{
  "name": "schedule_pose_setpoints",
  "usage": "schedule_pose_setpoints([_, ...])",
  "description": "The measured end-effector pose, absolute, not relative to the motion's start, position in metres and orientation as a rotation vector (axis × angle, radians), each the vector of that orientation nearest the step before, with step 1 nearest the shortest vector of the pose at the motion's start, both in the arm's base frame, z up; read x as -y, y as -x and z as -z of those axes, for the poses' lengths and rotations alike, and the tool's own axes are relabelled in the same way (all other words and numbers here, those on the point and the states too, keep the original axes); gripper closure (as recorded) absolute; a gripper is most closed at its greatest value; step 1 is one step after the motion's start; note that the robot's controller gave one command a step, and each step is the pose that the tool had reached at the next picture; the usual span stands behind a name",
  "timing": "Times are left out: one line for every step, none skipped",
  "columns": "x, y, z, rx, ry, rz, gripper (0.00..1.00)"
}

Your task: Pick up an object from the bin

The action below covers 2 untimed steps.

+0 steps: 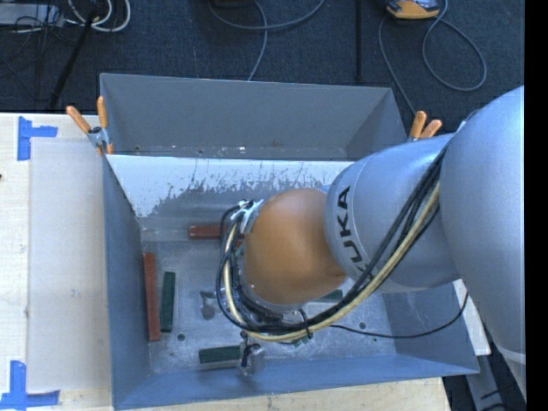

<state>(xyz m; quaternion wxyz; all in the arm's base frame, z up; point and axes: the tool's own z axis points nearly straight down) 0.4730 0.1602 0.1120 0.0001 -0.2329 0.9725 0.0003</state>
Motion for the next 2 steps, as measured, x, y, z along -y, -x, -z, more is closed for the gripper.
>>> schedule_pose_setpoints([-0.158,-0.4764,-0.0714,-3.072,0.601,-0.001,0.0])
schedule_pose_setpoints([-0.1586,-0.4792,-0.0726,-3.074,0.596,-0.002,0.0])
